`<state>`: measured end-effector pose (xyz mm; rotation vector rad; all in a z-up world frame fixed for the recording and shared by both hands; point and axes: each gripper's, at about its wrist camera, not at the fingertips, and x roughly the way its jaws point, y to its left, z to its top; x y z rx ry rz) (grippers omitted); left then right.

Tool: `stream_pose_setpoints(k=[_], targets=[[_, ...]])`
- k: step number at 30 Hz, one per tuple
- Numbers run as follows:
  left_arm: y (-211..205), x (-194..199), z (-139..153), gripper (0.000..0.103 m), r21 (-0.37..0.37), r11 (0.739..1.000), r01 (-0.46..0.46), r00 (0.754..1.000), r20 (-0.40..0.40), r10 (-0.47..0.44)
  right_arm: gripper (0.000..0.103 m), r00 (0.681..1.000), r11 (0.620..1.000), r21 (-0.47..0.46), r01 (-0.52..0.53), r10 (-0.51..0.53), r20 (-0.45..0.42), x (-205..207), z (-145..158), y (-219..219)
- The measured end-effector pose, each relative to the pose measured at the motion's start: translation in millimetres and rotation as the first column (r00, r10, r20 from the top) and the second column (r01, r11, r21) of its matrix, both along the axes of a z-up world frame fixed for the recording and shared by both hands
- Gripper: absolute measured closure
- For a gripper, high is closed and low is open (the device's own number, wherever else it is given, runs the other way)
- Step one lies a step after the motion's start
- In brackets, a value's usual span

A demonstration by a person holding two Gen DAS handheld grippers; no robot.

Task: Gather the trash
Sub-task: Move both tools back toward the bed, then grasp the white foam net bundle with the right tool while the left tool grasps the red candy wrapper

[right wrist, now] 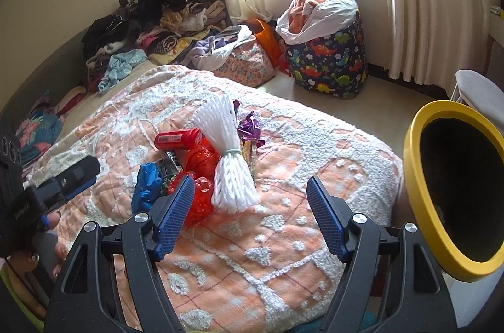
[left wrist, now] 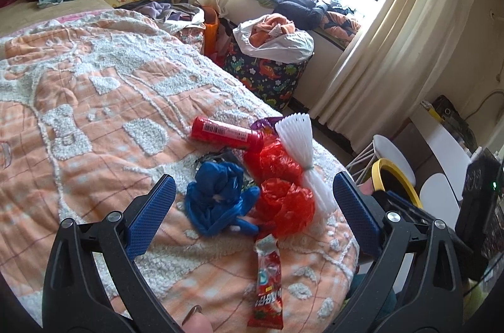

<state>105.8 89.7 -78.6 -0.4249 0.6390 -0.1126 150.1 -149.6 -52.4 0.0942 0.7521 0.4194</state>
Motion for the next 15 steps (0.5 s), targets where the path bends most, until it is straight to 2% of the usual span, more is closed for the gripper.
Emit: stream_pose_setpoints(k=[9, 14, 15], targets=[[-5.1, -9.7, -18.4, 0.012, 0.009, 0.997, 0.074, 0.994, -0.083, -0.073, 0.043, 0.996, 1.000, -0.006, -0.027, 0.026, -0.081, 25.5, -18.9, 15.4], [-20.9, -16.5, -30.9, 0.019, 0.006, 0.990, 0.139, 0.981, -0.137, -0.137, 0.046, 0.991, 0.999, -0.008, -0.035, 0.034, -0.128, 38.9, -32.6, 23.4], [-24.9, -17.2, -32.7, 0.024, 0.010, 0.988, 0.154, 0.978, -0.147, -0.151, 0.046, 0.989, 0.999, -0.006, -0.042, 0.041, -0.142, 42.1, -35.6, 25.1]])
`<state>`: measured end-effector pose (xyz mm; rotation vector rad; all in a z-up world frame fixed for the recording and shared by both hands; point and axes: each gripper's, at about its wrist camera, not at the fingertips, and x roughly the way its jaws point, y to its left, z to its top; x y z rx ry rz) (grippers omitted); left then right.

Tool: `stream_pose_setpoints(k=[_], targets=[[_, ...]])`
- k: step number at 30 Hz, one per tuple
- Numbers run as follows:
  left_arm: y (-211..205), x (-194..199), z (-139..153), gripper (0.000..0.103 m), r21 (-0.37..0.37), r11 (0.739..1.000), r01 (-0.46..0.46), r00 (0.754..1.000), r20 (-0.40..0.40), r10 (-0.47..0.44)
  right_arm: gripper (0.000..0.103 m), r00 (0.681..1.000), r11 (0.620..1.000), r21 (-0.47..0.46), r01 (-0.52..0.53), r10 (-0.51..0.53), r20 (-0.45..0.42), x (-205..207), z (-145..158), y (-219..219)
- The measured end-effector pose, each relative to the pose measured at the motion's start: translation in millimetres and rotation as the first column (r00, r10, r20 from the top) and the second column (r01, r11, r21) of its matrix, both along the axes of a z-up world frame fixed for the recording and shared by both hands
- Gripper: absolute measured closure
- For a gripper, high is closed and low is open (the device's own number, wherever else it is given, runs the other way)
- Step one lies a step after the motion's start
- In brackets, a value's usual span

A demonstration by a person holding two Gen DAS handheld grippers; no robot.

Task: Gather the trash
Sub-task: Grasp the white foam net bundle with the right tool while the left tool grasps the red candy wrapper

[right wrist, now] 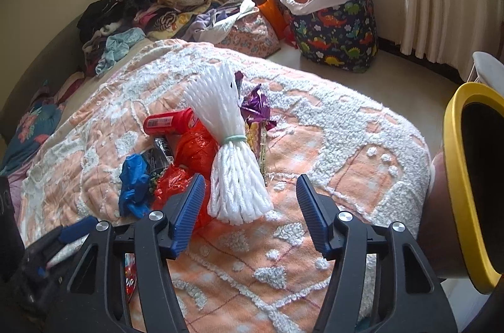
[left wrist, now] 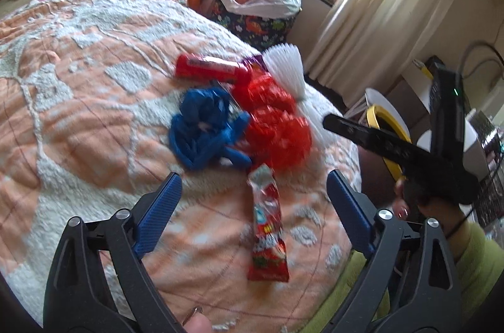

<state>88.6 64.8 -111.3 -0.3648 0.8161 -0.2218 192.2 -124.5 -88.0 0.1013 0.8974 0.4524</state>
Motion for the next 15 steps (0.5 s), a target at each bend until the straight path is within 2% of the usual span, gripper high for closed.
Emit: stream_pose_setpoints(k=[1, 3, 4, 5, 8, 11, 14, 15], targets=[[-5.9, -0.5, -2.3, 0.030, 0.009, 1.000, 0.024, 1.000, -0.012, -0.024, 0.052, 1.000, 1.000, 0.003, -0.009, 0.009, -0.016, 2.2, -3.5, 1.5], [-12.5, -0.9, -4.1, 0.036, 0.023, 0.999, 0.044, 0.999, -0.023, -0.043, 0.062, 0.998, 1.000, 0.005, -0.024, 0.024, -0.051, 6.7, -11.4, 4.1], [-15.4, -0.8, -5.5, 0.040, 0.028, 0.998, 0.057, 0.998, -0.031, -0.056, 0.076, 0.997, 1.000, 0.012, -0.029, 0.029, -0.068, 8.2, -14.5, 4.3], [-17.5, -0.3, -7.1, 0.041, 0.035, 0.997, 0.065, 0.997, -0.042, -0.064, 0.084, 0.996, 0.999, 0.022, -0.028, 0.030, -0.082, 8.5, -17.5, 3.3], [-20.6, 2.1, -15.8, 0.048, 0.038, 0.996, 0.080, 0.993, -0.089, -0.076, 0.088, 0.997, 0.998, 0.055, -0.025, 0.029, -0.078, 2.0, -17.6, -2.8], [-22.8, 6.1, -22.7, 0.059, 0.044, 0.995, 0.088, 0.988, -0.129, -0.081, 0.088, 0.998, 0.998, 0.064, -0.026, 0.030, -0.057, -8.3, -12.6, -11.8], [-24.0, 8.3, -25.7, 0.073, 0.056, 0.994, 0.093, 0.986, -0.143, -0.084, 0.089, 0.998, 0.996, 0.083, -0.012, 0.017, -0.053, -16.6, -9.8, -23.0], [-24.0, 8.5, -26.2, 0.081, 0.057, 0.994, 0.094, 0.986, -0.145, -0.084, 0.089, 0.998, 0.996, 0.085, -0.008, 0.013, -0.057, -19.7, -9.5, -26.8]])
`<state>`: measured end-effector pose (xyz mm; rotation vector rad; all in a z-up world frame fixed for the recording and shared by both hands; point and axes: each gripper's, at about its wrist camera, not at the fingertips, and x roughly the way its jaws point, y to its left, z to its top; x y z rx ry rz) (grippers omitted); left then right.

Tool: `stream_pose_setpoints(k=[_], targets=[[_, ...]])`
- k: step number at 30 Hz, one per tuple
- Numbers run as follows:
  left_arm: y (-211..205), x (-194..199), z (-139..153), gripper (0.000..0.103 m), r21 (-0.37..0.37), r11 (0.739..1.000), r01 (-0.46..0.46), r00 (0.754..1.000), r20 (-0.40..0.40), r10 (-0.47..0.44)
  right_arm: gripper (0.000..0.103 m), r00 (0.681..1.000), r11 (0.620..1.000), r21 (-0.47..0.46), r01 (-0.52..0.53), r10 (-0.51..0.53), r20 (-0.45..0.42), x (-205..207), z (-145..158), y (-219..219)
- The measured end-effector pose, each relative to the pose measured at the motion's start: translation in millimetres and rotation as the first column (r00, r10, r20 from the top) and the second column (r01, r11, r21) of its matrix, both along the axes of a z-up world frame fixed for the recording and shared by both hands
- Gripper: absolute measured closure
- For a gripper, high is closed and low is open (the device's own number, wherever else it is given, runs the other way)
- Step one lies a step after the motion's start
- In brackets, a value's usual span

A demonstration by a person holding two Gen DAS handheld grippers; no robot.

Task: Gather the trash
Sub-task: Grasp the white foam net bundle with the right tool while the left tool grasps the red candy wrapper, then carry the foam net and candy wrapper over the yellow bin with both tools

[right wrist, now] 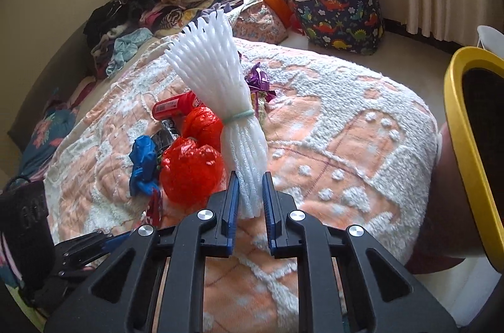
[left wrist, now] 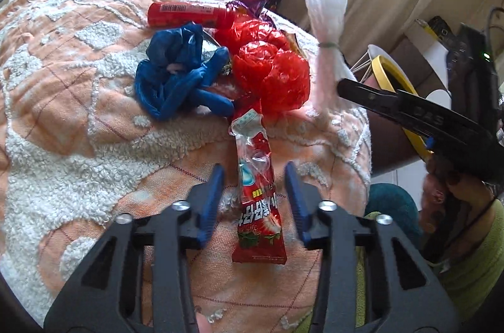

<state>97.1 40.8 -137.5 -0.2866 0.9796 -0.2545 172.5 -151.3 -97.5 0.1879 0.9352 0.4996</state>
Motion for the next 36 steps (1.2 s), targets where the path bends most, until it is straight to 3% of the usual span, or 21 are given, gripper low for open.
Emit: stream_pose_setpoints(k=[3, 7, 17, 28, 36], targets=[[0.0, -0.5, -0.8, 0.091, -0.003, 1.000, 0.002, 1.000, -0.001, -0.002, 0.089, 1.000, 1.000, 0.001, 0.007, -0.007, 0.011, -8.8, 3.1, -9.3], [-2.8, -4.2, 6.5, 0.093, -0.005, 1.000, 0.002, 0.999, 0.034, -0.002, 0.089, 0.999, 1.000, 0.009, 0.016, -0.017, 0.030, -18.3, 7.4, -20.2], [-15.9, -19.8, 42.0, 0.094, 0.038, 0.999, 0.012, 0.984, 0.177, -0.018, 0.089, 0.994, 0.999, 0.050, 0.003, -0.008, 0.109, -31.8, 30.8, -39.1], [-37.6, -20.1, 71.8, 0.094, 0.014, 0.999, 0.033, 0.972, 0.234, -0.035, 0.089, 0.989, 0.995, 0.096, 0.035, -0.048, 0.137, -42.2, 46.7, -66.2], [-60.9, -18.5, 88.4, 0.094, 0.036, 0.998, 0.057, 0.960, 0.273, -0.065, 0.089, 0.985, 0.992, 0.117, 0.046, -0.064, 0.161, -45.9, 57.3, -83.3]])
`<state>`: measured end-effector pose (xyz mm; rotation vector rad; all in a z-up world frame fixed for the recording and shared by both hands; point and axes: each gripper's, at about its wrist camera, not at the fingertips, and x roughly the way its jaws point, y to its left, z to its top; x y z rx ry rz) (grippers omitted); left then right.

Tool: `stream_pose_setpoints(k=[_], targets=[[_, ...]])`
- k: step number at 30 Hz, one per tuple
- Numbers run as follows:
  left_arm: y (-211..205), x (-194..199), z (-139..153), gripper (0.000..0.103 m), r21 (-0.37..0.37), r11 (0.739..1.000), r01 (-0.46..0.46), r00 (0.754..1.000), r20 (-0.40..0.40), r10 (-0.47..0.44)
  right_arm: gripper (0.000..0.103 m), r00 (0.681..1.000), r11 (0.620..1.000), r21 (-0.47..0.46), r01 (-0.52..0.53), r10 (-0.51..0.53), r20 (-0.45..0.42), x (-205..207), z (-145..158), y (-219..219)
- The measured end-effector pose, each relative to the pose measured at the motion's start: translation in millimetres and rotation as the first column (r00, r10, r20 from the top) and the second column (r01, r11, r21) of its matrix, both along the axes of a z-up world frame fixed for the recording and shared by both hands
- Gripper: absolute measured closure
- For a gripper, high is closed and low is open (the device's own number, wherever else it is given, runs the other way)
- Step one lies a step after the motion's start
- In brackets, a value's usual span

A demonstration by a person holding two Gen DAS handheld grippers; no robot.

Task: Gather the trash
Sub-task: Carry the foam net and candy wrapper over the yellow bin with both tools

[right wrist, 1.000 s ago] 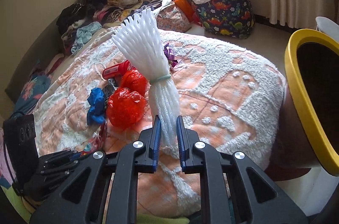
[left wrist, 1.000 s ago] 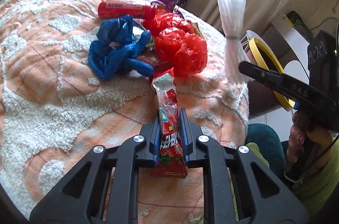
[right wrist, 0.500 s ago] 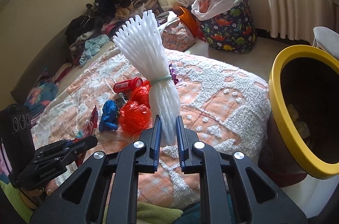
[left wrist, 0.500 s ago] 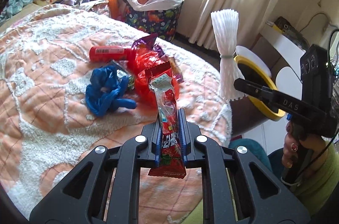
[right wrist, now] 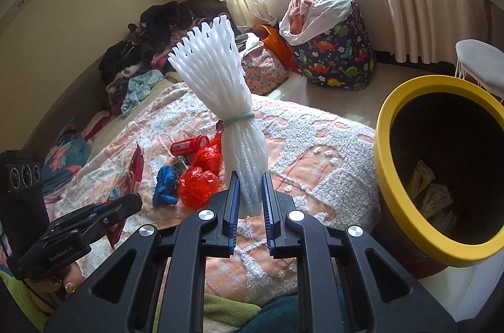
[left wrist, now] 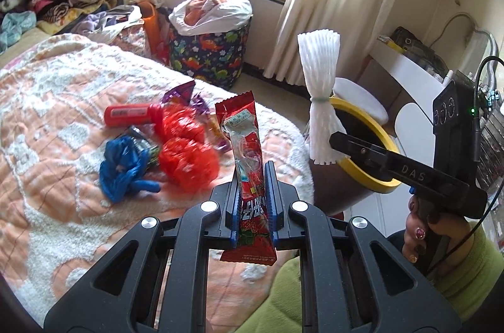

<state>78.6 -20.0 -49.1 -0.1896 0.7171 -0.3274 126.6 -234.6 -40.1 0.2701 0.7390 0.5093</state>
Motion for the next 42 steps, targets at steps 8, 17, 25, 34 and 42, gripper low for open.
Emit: stream_pose_setpoints(k=[8, 17, 25, 34, 42], targets=[[-20.0, 4.2, 11.4, 0.094, 0.012, 1.000, 0.014, 1.000, 0.021, -0.015, 0.089, 0.999, 0.999, 0.027, 0.033, -0.033, 0.009, 0.2, 7.4, -21.9], [-37.8, 9.4, 21.1, 0.094, 0.017, 1.000, 0.022, 0.999, 0.044, -0.023, 0.089, 0.998, 0.997, 0.058, 0.060, -0.061, 0.024, 0.0, 14.5, -41.5], [-55.6, 16.5, 26.8, 0.094, 0.025, 0.999, 0.038, 0.998, 0.056, -0.039, 0.089, 0.995, 0.992, 0.081, 0.093, -0.096, 0.030, 0.7, 17.7, -55.3], [-74.4, 24.8, 27.4, 0.094, 0.032, 0.997, 0.069, 0.995, 0.070, -0.071, 0.089, 0.989, 0.986, 0.093, 0.139, -0.143, 0.033, 1.8, 18.9, -72.3], [-90.7, 28.0, 24.0, 0.094, 0.040, 0.994, 0.106, 0.992, 0.068, -0.108, 0.089, 0.982, 0.978, 0.103, 0.183, -0.187, 0.033, 3.9, 18.9, -88.3]])
